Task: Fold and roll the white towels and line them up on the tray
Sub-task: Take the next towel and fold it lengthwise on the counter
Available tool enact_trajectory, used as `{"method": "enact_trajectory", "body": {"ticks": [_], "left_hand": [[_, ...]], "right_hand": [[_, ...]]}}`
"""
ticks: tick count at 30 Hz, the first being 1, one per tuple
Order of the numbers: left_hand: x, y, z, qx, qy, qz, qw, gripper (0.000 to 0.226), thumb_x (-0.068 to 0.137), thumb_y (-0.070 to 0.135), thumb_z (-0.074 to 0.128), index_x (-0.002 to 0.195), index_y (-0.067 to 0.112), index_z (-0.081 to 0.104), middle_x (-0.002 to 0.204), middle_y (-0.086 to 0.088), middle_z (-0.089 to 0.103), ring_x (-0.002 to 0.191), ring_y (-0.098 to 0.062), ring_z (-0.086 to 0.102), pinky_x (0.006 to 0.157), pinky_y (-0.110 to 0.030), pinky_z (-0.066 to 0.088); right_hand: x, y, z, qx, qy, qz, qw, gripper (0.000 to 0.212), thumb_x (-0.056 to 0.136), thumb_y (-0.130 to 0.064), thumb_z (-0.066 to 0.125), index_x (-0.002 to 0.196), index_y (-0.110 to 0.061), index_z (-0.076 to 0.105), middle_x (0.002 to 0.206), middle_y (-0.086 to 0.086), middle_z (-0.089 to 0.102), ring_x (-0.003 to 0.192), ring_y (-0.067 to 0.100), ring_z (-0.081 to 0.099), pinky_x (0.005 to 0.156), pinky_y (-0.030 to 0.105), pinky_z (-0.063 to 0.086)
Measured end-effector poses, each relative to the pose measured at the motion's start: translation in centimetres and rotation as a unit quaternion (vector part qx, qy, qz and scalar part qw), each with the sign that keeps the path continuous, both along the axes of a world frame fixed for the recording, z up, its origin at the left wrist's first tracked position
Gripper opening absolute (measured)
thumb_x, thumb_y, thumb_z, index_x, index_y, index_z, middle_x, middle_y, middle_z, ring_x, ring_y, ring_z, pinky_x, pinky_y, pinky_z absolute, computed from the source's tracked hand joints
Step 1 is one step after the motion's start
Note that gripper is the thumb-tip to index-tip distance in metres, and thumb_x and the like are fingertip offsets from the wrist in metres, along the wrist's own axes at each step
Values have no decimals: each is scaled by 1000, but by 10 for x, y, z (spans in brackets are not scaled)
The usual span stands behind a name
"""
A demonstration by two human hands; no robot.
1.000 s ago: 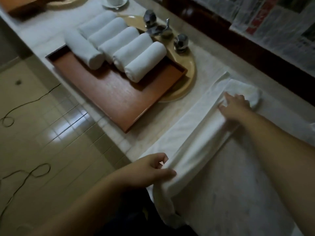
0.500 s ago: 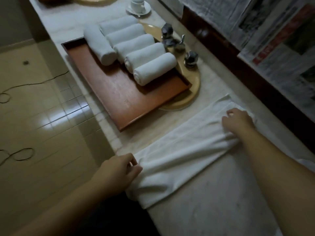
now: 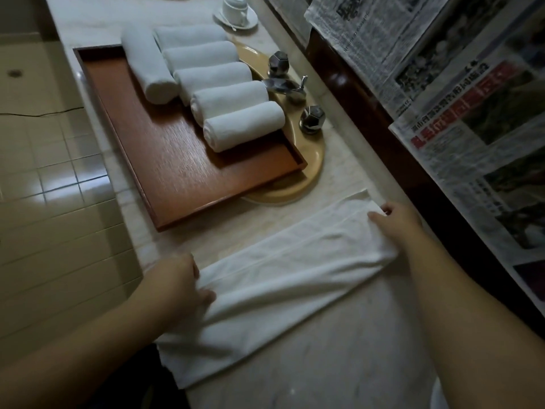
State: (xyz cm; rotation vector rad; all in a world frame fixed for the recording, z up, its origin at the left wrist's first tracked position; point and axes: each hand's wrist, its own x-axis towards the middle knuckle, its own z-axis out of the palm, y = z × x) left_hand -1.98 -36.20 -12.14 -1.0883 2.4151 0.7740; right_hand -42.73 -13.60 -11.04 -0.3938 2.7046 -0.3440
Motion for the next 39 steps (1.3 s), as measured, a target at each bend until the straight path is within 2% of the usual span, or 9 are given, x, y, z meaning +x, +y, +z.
{"method": "enact_trajectory", "body": {"ticks": [5, 10, 15, 18, 20, 26, 30, 36, 39], "left_hand": [[8, -9, -3, 54, 46, 2, 997, 27, 94, 50, 71, 77, 29, 65, 74, 8, 64, 69, -4, 57, 56, -22, 36], [16, -13, -19, 29, 93, 94, 991, 37, 102, 41, 62, 70, 22, 56, 65, 3, 58, 63, -14, 54, 54, -31, 32], [12, 0, -15, -17, 110, 24, 994, 26, 99, 54, 59, 85, 33, 55, 81, 13, 55, 75, -11, 54, 65, -33, 41], [10, 8, -13, -28, 101, -10, 994, 23, 99, 60, 53, 102, 38, 56, 92, 12, 54, 82, -13, 51, 78, -35, 47], [8, 9, -14, -35, 99, -12, 994, 23, 102, 58, 50, 102, 36, 57, 92, 11, 55, 80, -13, 49, 77, -35, 46], [10, 4, -17, -18, 90, 13, 996, 29, 103, 47, 52, 83, 27, 54, 83, 7, 58, 77, -18, 56, 72, -38, 48], [10, 3, -18, -28, 73, 39, 996, 34, 103, 44, 52, 75, 26, 50, 77, 5, 55, 72, -17, 52, 65, -35, 39], [-1, 8, -14, -62, 39, 31, 997, 27, 104, 43, 47, 83, 26, 48, 82, 6, 46, 74, -17, 46, 68, -33, 36], [-16, 18, -5, -68, 57, 13, 996, 17, 102, 42, 46, 92, 28, 44, 93, 5, 49, 83, -16, 46, 73, -34, 39]], "right_hand": [[-7, 4, -15, -72, -12, 17, 997, 25, 101, -38, 63, 100, -13, 64, 93, 7, 67, 90, 30, 62, 74, 34, 42], [-6, -6, -28, 19, 38, -20, 999, 34, 108, -46, 40, 104, -15, 55, 99, 11, 58, 90, 34, 54, 76, 38, 42], [-1, -29, -32, -19, 83, 4, 996, 20, 103, -32, 51, 101, -14, 60, 102, 11, 61, 89, 32, 56, 73, 35, 42], [3, -26, -34, -86, 58, 19, 994, 17, 102, -33, 57, 98, -16, 60, 98, 7, 62, 90, 31, 58, 75, 33, 40], [1, -26, -33, -110, 44, 9, 993, 20, 104, -36, 55, 99, -17, 59, 96, 7, 63, 91, 31, 59, 75, 32, 39], [-7, -38, -33, -73, 32, 11, 997, 27, 108, -46, 44, 107, -20, 52, 106, 9, 59, 94, 31, 54, 80, 35, 40], [-11, -45, -43, -44, 52, 8, 998, 23, 108, -46, 42, 103, -25, 50, 114, 14, 60, 98, 35, 56, 79, 37, 41], [-14, -52, -42, 12, 85, -15, 996, 31, 107, -46, 44, 122, -22, 58, 132, 24, 50, 121, 46, 49, 101, 47, 44], [-8, -61, -39, 19, 100, -40, 994, 33, 106, -39, 49, 125, -16, 61, 137, 24, 49, 128, 44, 46, 103, 49, 44]]}}
